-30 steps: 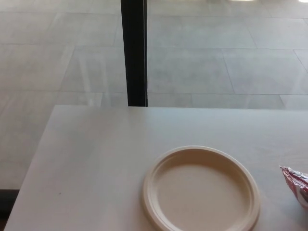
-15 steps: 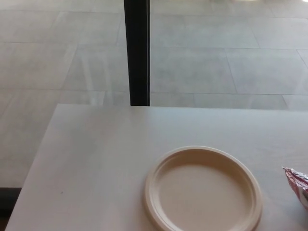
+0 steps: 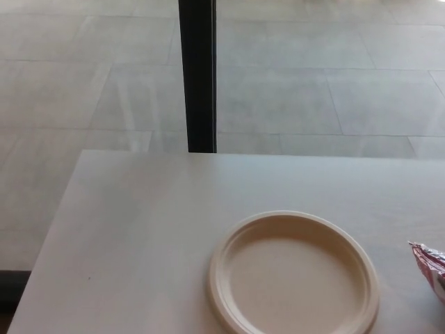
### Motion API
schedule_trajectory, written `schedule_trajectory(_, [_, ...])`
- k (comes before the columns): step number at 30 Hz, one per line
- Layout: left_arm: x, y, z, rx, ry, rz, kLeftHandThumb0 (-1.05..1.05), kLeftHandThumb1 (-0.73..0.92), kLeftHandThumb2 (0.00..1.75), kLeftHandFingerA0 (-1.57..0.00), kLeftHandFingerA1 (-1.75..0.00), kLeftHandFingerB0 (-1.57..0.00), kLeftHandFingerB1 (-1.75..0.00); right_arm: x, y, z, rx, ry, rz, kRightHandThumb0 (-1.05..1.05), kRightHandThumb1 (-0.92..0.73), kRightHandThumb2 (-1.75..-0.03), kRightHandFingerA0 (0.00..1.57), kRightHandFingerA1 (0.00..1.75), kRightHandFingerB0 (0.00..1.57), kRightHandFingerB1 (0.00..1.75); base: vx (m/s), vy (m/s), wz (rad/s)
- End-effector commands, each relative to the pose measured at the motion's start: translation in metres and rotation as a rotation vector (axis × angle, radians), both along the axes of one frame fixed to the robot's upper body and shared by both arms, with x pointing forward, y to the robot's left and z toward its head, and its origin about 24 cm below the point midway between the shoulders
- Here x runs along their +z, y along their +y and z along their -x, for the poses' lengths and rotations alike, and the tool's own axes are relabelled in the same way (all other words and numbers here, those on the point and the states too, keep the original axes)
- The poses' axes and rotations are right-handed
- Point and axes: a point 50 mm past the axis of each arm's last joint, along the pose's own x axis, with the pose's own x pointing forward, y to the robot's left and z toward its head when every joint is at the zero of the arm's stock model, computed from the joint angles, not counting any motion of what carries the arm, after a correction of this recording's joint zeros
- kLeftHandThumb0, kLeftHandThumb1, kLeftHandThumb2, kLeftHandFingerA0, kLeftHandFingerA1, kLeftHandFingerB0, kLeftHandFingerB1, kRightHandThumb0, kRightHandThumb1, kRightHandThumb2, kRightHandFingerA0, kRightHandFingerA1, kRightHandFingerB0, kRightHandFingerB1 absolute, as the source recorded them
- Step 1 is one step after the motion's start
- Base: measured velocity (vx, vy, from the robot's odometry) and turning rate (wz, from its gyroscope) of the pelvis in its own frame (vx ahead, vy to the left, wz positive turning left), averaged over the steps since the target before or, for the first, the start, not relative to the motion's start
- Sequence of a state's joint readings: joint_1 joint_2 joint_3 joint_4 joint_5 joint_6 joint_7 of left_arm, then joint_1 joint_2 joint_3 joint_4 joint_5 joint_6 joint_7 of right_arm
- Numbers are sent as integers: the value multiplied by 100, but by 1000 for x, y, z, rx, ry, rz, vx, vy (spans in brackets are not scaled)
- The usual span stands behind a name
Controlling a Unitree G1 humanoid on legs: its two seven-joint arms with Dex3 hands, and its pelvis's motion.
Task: The robot uses its right hand to pick up a bag of sunflower seeds kept in the middle of the desk and tilts it over a plate kept next to it to pour out a few seeds and then puts the bag of seeds back on the desk
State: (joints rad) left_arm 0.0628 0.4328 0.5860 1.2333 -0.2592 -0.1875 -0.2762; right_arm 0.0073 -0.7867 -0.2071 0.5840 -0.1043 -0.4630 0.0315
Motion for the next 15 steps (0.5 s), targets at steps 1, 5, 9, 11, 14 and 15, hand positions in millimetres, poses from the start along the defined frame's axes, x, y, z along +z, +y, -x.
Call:
schedule_trajectory(1, [3, 4, 4, -5, 3, -26, -68, 66, 60, -55, -54, -46, -36, -9, 0, -6, 58, 196, 191, -72, -41, -77, 0, 5, 1, 15, 0, 0, 0])
schedule_trajectory(5, [3, 4, 6, 6, 11, -23, -69, 64, 60, -57, -53, -47, -36, -10, -4, -12, 61, 269, 258, -74, -39, -73, 0, 0, 0, 10, 0, 0, 0])
schedule_trajectory(9, [3, 5, 9, 1, 18, -26, -69, 65, 60, -55, -53, -46, -36, -10, -6, -14, 52, 284, 271, -63, -35, -72, 0, 9, 0, 18, 0, 0, 0])
schedule_trajectory(11, [3, 5, 8, -7, 21, -30, -69, 65, 60, -54, -52, -46, -36, -8, -6, -15, 61, 282, 280, -62, -35, -74, 0, 13, 0, 21, 0, 0, 0])
schedule_trajectory(14, [2, 4, 8, 4, 22, -27, -68, 63, 59, -55, -53, -47, -36, -7, -3, -18, 74, 283, 285, -58, -32, -71, 0, 12, 0, 20, 0, 0, 0])
schedule_trajectory(15, [2, 4, 7, 7, 19, -27, -66, 63, 60, -56, -54, -48, -37, -6, -2, -19, 80, 287, 293, -48, -49, -60, 0, 15, 1, 24, 0, 0, 0])
